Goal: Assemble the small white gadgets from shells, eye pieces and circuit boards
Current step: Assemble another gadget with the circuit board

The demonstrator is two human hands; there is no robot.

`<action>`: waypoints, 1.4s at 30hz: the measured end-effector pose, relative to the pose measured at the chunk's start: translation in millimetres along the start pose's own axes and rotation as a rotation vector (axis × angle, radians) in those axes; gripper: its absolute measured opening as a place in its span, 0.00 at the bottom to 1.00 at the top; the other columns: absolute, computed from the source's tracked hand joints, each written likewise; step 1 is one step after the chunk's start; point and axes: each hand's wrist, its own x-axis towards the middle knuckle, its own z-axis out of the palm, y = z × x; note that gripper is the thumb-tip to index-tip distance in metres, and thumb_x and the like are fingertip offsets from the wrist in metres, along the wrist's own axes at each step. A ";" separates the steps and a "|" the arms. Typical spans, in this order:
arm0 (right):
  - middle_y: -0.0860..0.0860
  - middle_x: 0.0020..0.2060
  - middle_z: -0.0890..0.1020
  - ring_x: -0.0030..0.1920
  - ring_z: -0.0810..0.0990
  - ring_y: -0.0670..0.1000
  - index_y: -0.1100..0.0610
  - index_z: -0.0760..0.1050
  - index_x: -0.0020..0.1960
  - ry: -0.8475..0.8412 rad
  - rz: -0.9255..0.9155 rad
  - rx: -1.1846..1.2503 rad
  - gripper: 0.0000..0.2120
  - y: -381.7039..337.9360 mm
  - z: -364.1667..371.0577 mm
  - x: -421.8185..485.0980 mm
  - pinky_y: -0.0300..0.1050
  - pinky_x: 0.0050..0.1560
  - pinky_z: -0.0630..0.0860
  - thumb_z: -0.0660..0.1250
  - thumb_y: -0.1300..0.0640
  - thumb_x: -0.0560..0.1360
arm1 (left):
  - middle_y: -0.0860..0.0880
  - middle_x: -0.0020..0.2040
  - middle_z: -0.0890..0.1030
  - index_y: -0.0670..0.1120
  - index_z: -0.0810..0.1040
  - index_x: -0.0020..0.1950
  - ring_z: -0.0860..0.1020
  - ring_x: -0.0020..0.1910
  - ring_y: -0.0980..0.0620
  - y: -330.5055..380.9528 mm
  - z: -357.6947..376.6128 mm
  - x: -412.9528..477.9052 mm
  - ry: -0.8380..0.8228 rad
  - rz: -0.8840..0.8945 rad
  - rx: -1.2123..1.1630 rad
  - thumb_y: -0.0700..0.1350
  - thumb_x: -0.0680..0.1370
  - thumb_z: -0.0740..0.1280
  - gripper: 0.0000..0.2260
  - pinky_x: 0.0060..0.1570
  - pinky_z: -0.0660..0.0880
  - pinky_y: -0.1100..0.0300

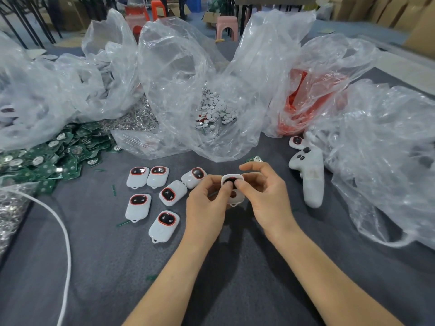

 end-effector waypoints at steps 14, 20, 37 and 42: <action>0.44 0.36 0.81 0.39 0.80 0.41 0.52 0.78 0.44 0.111 -0.154 -0.293 0.09 8.5 5.2 -5.7 0.32 0.41 0.75 0.70 0.66 0.72 | 0.54 0.33 0.81 0.47 0.76 0.42 0.80 0.34 0.60 -1.2 4.3 -3.0 0.080 0.143 0.312 0.38 0.77 0.66 0.06 0.37 0.77 0.63; 0.48 0.38 0.80 0.38 0.79 0.44 0.55 0.76 0.42 0.153 -0.219 -0.206 0.05 6.4 18.2 -16.1 0.31 0.41 0.72 0.72 0.59 0.72 | 0.59 0.35 0.80 0.50 0.72 0.38 0.79 0.34 0.63 -1.1 4.0 -6.6 0.227 0.170 0.269 0.40 0.76 0.68 0.09 0.33 0.69 0.75; 0.55 0.38 0.85 0.42 0.84 0.51 0.56 0.75 0.52 0.136 0.156 0.473 0.09 -1.1 0.2 1.0 0.40 0.43 0.79 0.67 0.67 0.74 | 0.62 0.59 0.77 0.57 0.64 0.71 0.75 0.59 0.65 1.0 6.3 -15.9 0.124 0.404 0.435 0.39 0.77 0.69 0.27 0.58 0.68 0.74; 0.52 0.37 0.84 0.41 0.83 0.48 0.56 0.75 0.49 0.085 0.127 0.519 0.08 2.1 -1.3 3.3 0.40 0.44 0.79 0.66 0.67 0.74 | 0.57 0.60 0.80 0.53 0.68 0.71 0.78 0.59 0.60 -0.5 6.2 -13.8 0.160 0.422 0.424 0.37 0.76 0.69 0.26 0.58 0.73 0.65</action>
